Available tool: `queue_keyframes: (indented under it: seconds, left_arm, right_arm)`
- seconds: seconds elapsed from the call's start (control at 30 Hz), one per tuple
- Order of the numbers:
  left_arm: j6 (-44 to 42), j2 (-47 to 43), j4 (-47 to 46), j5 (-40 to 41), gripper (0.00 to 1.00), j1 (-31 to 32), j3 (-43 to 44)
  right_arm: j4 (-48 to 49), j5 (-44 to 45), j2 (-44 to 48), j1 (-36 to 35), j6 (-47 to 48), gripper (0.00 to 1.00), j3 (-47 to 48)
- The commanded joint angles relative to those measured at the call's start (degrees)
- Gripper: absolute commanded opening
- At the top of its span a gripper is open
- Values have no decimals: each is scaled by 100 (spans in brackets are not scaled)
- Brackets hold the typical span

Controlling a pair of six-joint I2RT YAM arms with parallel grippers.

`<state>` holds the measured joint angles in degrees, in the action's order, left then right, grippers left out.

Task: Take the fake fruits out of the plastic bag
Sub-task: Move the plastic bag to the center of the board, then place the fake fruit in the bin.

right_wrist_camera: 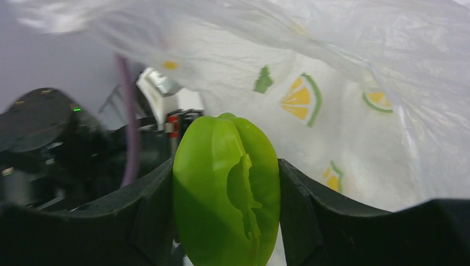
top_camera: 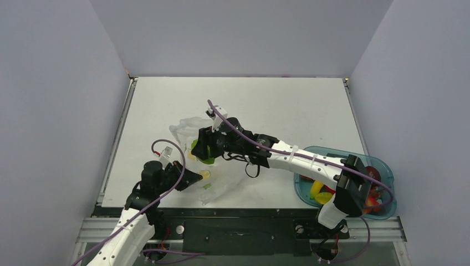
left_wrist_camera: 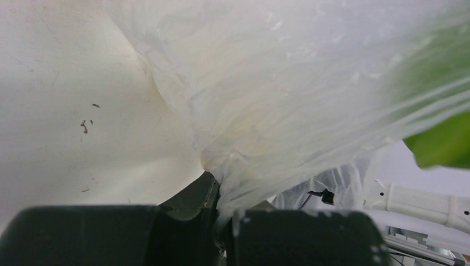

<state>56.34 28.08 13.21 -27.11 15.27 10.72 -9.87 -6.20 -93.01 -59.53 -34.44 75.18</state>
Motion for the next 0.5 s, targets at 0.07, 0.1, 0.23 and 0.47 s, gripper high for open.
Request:
queue_keyframes:
  seconds: [0.07,0.1,0.23,0.47]
  left_arm:
    - [33,179,-429,446,0,-14,123]
    - [2,232,-457,546,0,-37,165]
    - [-313,783,-586,633,0,-247,489]
    - [-1232,2849,-817,-92,0,-1199,1671]
  right_arm:
    - [825,-1541,841,87,-582,0,-31]
    - [691,-1502,1034,102,-553,0,-34]
    - [-233,-726,1700,229,-147,0,-60]
    - [-1233,758,3203,1283,124,0,-1236]
